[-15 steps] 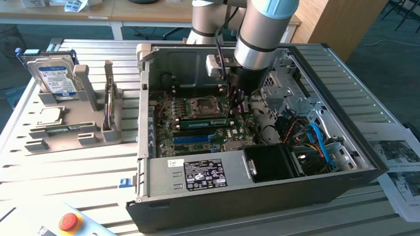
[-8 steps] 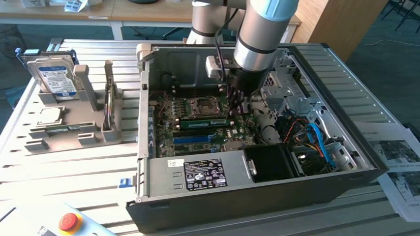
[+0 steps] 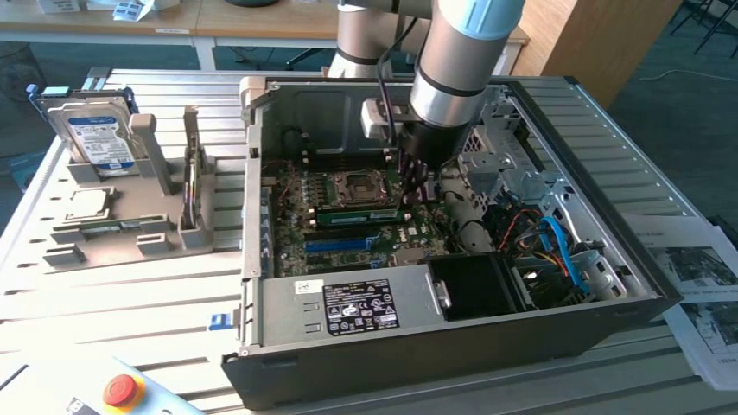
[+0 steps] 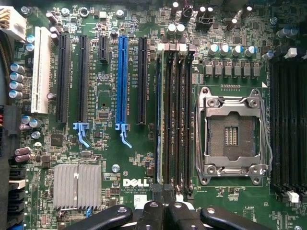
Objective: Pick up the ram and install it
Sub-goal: 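Press down the ram until it locks into place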
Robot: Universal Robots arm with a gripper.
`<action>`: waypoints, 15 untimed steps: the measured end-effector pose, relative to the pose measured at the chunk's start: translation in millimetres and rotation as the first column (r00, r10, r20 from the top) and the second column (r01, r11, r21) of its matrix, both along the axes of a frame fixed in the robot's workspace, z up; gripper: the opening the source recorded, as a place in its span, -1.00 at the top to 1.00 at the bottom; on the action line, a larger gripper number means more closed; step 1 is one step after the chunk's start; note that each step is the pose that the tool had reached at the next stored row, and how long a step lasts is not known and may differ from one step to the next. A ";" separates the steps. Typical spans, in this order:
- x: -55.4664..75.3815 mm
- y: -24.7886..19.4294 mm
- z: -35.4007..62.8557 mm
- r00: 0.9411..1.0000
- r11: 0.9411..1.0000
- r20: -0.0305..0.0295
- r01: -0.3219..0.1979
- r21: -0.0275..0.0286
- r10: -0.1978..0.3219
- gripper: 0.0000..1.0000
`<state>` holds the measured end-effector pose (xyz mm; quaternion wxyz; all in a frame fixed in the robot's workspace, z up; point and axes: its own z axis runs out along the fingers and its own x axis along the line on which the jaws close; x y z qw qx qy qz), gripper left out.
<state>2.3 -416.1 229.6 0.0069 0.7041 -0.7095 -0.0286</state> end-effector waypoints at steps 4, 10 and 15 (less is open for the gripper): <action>0.0 0.0 -1.0 1.000 1.000 0.000 0.000 0.000 0.000 0.80; 0.0 0.0 -2.4 1.000 1.000 0.000 0.000 0.000 0.000 0.80; 0.0 0.0 -2.9 1.000 1.000 0.000 0.000 0.000 0.000 0.80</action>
